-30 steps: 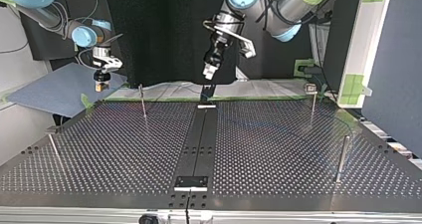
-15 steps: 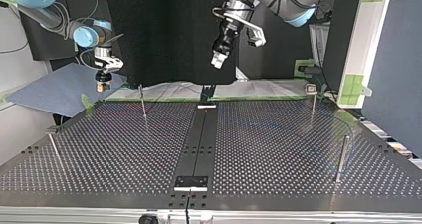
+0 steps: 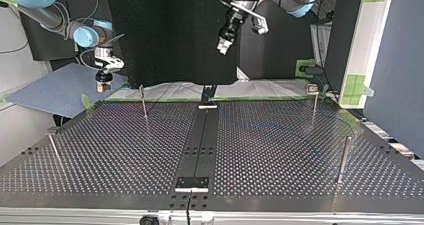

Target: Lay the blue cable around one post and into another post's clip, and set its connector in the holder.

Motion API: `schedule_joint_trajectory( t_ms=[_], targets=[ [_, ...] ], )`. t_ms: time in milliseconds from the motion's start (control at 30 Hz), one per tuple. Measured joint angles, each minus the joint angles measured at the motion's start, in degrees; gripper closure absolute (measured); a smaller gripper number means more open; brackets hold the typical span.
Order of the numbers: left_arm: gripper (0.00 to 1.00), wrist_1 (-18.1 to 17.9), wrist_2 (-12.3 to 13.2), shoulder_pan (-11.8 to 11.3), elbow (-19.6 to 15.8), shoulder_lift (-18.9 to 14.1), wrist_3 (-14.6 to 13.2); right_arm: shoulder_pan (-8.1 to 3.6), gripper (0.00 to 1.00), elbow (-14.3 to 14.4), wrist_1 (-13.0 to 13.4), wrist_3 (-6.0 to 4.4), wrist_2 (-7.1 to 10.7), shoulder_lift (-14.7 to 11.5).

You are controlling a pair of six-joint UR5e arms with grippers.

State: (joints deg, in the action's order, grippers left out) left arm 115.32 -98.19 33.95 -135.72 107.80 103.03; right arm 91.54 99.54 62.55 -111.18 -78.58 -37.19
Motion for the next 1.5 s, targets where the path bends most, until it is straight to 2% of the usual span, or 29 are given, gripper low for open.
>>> schedule_joint_trajectory(
  t_ms=[200, 400, 700, 1033, 1233, 1367, 1500],
  targets=[
    [0.00, -2.8, -0.2, 0.0, -2.8, 2.7, 0.3, 0.00, 0.73, 0.0, 0.1, -0.10, 0.00, 0.0],
    [0.00, -5.6, -0.2, -0.1, -5.6, 3.6, 0.8, 0.02, 0.73, 0.0, 0.0, -0.11, 0.00, 0.0],
    [0.00, -8.3, -0.2, -0.1, -5.8, 3.7, 2.0, 0.15, 0.73, 0.0, 0.0, -0.11, 0.00, 0.0],
    [0.00, -8.4, -1.9, -0.1, -5.5, 3.7, 2.0, -0.06, 0.73, 0.0, -0.1, -0.06, -0.21, 0.0],
    [0.00, -7.3, -3.4, -0.1, -5.5, 3.7, 1.4, -0.66, 0.73, 0.0, -0.3, 0.44, -0.97, -0.4],
    [0.00, -6.7, -3.6, -0.1, -5.5, 3.7, 1.4, -0.90, 0.73, 0.0, -1.5, 0.88, -2.10, -1.8],
    [0.00, -6.3, -3.6, -0.1, -5.5, 3.7, 1.3, -0.60, 0.73, 0.1, -3.4, 1.00, -2.58, -3.8]
  ],
)
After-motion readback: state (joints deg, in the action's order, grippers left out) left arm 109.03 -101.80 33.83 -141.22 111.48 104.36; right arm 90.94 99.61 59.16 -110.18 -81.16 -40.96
